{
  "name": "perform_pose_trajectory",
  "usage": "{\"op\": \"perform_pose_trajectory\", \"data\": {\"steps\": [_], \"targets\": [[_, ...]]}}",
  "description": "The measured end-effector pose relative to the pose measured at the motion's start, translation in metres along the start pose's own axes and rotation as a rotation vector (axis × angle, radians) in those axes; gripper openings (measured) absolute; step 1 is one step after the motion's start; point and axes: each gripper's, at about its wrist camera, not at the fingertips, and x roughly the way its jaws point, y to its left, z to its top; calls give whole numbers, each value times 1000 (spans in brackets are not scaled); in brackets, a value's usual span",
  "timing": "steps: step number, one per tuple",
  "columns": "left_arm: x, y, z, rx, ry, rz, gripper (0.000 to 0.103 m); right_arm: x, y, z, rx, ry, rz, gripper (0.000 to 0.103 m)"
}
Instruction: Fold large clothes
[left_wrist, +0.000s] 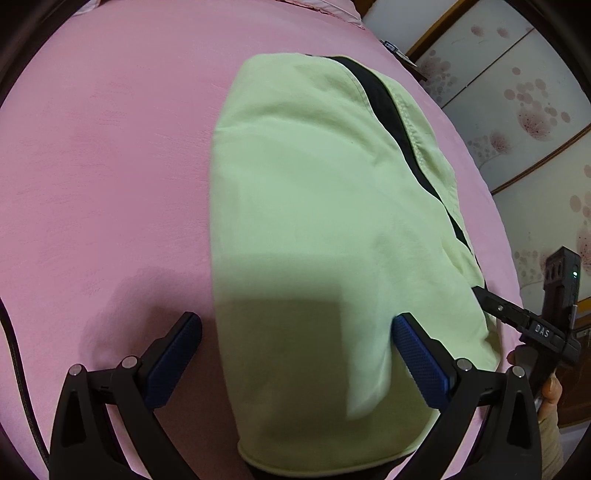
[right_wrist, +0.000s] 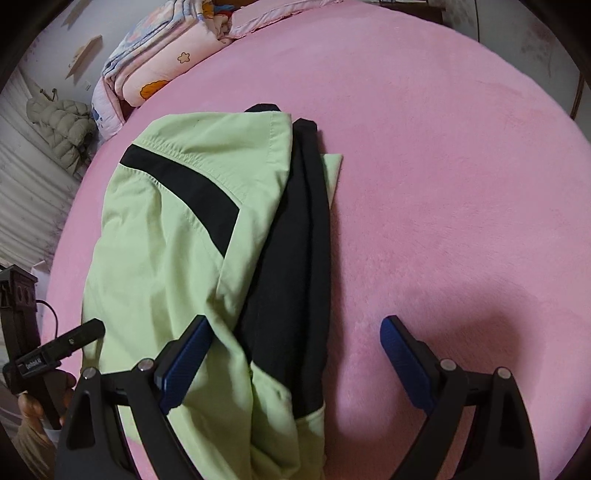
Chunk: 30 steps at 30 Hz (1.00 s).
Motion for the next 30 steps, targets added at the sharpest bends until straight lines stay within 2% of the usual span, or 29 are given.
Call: {"op": "perform_pose_trajectory", "data": {"steps": [7, 9, 10, 11, 15, 16, 19, 22, 26, 30], "targets": [[10, -2, 4, -3, 26, -32, 103, 11, 2, 5, 6, 14, 48, 94], [15, -4, 6, 0, 32, -36, 103, 16, 12, 5, -28, 23, 78, 92], [17, -6, 7, 2, 34, -34, 103, 17, 16, 5, -39, 25, 87, 86], [18, -8, 8, 6, 35, -29, 103, 18, 20, 4, -51, 27, 96, 74], [21, -16, 10, 22, 40, -2, 103, 19, 34, 2, -98, 16, 54, 63], [21, -17, 10, 24, 37, 1, 103, 19, 35, 1, -101, 13, 53, 56], [19, -23, 8, 35, 13, 13, 90, 13, 36, 1, -91, 4, 59, 34], [10, -39, 7, 99, -12, 81, 73, 6, 44, 1, -99, -9, 58, 22], [-10, -56, 6, 163, -55, 122, 47, -9, 65, -6, -146, -49, 21, 16], [-37, -67, 2, 205, -90, 152, 41, -29, 91, -18, -180, -101, -20, 14]]}}
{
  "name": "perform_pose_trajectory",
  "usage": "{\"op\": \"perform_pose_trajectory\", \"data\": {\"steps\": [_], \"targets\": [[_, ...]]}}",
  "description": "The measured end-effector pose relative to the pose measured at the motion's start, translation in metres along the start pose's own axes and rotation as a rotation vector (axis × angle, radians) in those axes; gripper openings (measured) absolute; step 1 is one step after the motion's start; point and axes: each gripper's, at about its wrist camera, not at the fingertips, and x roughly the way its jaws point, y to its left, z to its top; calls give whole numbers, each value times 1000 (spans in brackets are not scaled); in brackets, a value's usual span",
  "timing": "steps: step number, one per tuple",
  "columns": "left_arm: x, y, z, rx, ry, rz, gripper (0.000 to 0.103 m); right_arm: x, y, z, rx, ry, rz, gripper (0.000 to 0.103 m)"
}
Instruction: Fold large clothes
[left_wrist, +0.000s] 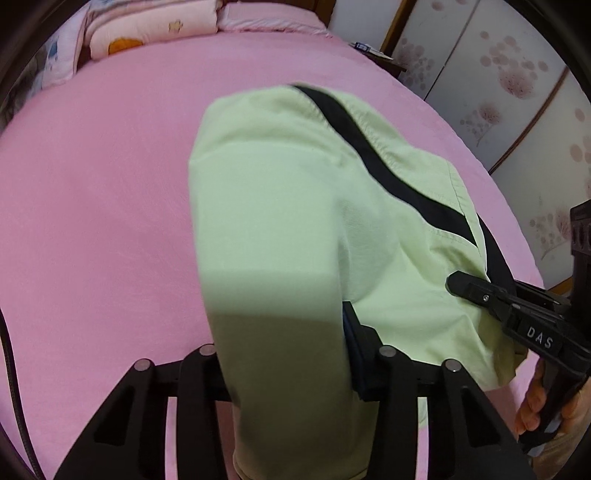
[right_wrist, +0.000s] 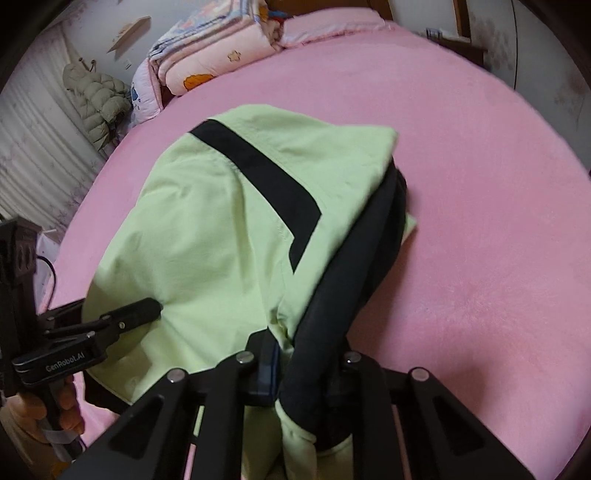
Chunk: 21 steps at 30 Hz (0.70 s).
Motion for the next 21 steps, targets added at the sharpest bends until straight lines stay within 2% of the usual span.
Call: {"op": "perform_pose_trajectory", "data": {"steps": [5, 13, 18, 21], "targets": [[-40, 0, -17, 46, -21, 22, 39, -23, 33, -17, -14, -23, -6, 13], [-92, 18, -49, 42, -60, 61, 39, -54, 90, -57, -24, -49, 32, 13], [-134, 56, -75, -16, -98, 70, 38, -66, 139, -61, -74, -82, 71, 13], [-155, 84, -77, -35, -123, 86, 38, -71, 179, -49, -120, -117, 108, 12]]}}
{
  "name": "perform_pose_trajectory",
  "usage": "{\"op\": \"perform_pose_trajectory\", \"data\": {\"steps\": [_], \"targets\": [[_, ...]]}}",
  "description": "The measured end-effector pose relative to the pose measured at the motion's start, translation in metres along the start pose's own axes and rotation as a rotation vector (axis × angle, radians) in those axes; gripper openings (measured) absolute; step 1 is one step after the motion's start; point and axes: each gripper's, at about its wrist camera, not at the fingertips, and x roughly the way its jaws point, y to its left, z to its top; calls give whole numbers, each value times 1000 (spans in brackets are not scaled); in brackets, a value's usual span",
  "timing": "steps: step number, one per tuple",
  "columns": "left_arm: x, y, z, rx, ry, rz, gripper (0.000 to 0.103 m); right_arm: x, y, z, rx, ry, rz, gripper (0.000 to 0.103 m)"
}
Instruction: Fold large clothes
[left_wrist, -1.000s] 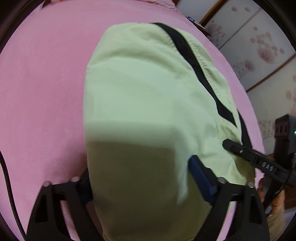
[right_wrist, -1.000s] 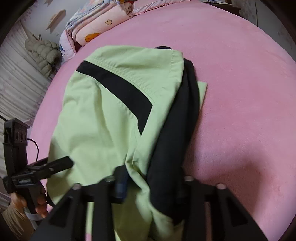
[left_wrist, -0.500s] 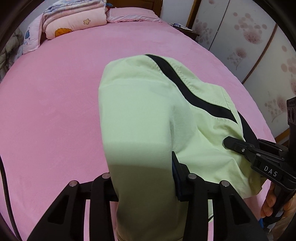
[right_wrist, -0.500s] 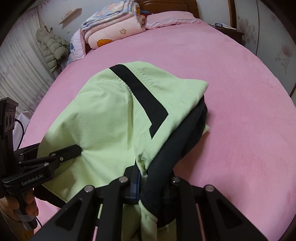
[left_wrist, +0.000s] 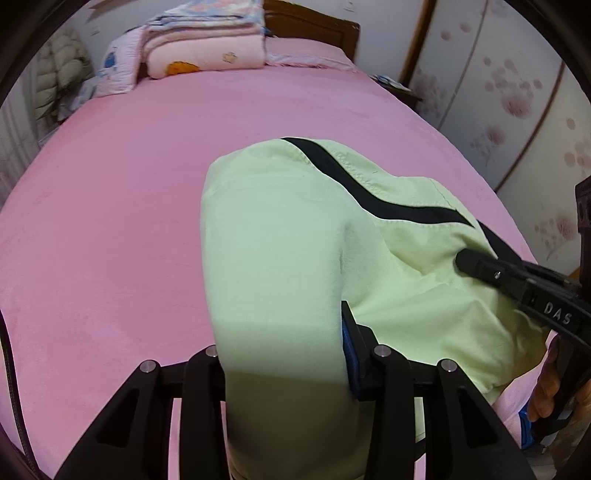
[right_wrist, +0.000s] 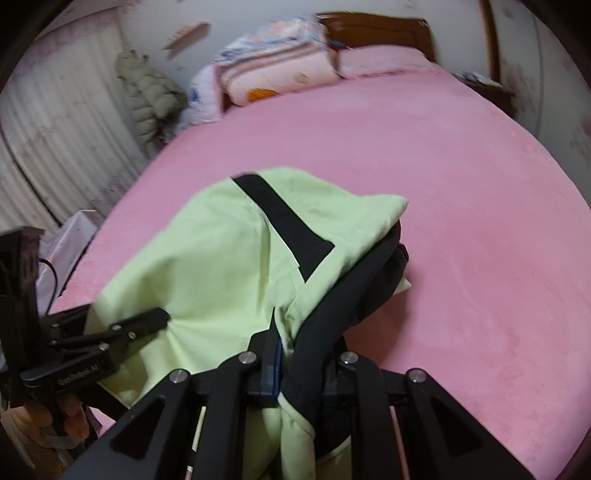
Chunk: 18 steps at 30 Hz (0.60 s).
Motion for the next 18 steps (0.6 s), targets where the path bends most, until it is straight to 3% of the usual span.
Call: {"op": "perform_pose_trajectory", "data": {"steps": [4, 10, 14, 18], "targets": [[-18, 38, 20, 10, -58, 47, 38, 15, 44, 27, -70, -36, 23, 12], [-23, 118, 87, 45, -157, 96, 38, 63, 101, 98, -117, -106, 57, 12], [8, 179, 140, 89, -220, 119, 38, 120, 132, 156, -134, -147, 54, 12], [63, 238, 200, 103, -233, 133, 38, 188, 146, 205, -116, -159, 59, 12]]}}
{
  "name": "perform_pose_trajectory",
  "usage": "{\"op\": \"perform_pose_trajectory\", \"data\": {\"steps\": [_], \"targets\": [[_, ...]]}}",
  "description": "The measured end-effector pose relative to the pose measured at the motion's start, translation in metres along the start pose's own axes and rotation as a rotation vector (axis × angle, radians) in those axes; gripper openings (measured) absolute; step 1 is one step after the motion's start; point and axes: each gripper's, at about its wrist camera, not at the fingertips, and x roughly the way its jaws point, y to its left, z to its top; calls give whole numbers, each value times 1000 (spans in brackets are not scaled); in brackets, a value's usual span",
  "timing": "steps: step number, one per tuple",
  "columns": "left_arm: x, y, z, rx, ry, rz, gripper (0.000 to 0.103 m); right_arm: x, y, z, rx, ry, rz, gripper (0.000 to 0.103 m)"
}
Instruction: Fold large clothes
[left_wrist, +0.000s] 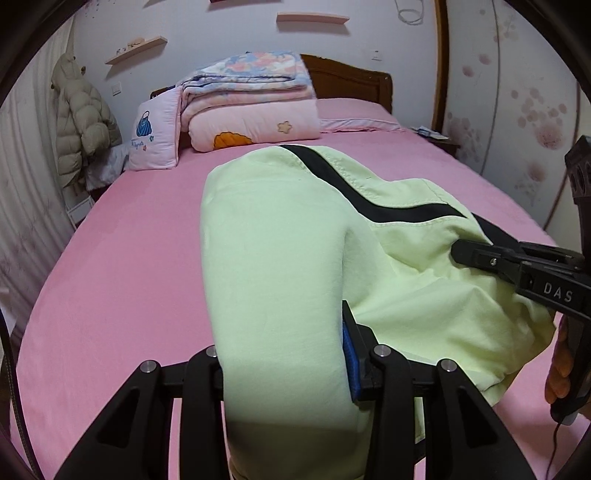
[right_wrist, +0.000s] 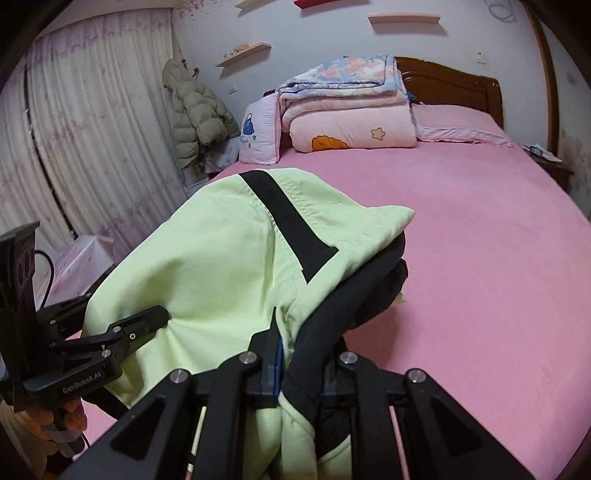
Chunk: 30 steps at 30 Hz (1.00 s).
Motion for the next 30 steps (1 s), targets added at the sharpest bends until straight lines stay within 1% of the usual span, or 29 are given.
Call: {"op": "perform_pose_trajectory", "data": {"steps": [2, 4, 5, 7, 8, 9, 10, 11, 12, 13, 14, 15, 16, 17, 19, 22, 23, 24, 27, 29, 30], "targets": [[38, 27, 9, -1, 5, -11, 38, 48, 1, 16, 4, -3, -17, 12], [78, 50, 15, -13, 15, -30, 38, 82, -2, 20, 17, 2, -37, 12], [104, 67, 17, -30, 25, -41, 38, 108, -5, 22, 37, 13, -52, 12], [148, 81, 13, -61, 62, -49, 38, 142, -15, 16, 70, 44, -77, 12], [165, 87, 9, -75, 81, -55, 39, 161, -19, 10, 89, 74, -83, 12], [179, 92, 4, -87, 96, -53, 44, 173, -19, 3, 86, 87, -98, 12], [191, 99, -4, -110, 94, -46, 48, 179, -18, -3, 69, 89, -113, 13], [195, 103, -10, -121, 86, -42, 56, 186, -15, -7, 44, 90, -136, 14], [198, 108, -15, -134, 81, -33, 68, 190, -10, -13, 8, 89, -171, 16], [199, 115, -22, -158, 76, -7, 76, 191, -9, -17, -10, 92, -191, 21], [199, 121, -27, -186, 72, 18, 88, 192, -8, -21, -27, 100, -218, 27], [198, 126, -30, -207, 72, 31, 98, 193, -10, -24, -33, 113, -234, 32], [197, 131, -32, -228, 77, 43, 101, 192, -12, -29, -34, 125, -242, 39], [196, 135, -35, -245, 82, 46, 103, 191, -16, -33, -30, 142, -246, 45], [196, 140, -36, -250, 95, 48, 103, 188, -25, -40, -10, 164, -245, 51], [186, 128, -34, -194, 99, 110, 103, 170, -39, -50, 46, 178, -252, 60], [182, 123, -32, -176, 102, 139, 103, 167, -42, -51, 64, 186, -248, 60], [169, 113, -37, -166, 107, 159, 103, 160, -46, -52, 86, 197, -247, 60], [152, 100, -31, -130, 119, 210, 103, 148, -47, -52, 96, 222, -260, 60], [138, 91, -29, -115, 117, 230, 103, 137, -44, -50, 80, 230, -286, 60], [129, 86, -28, -115, 116, 232, 103, 130, -42, -49, 79, 234, -282, 60]]}}
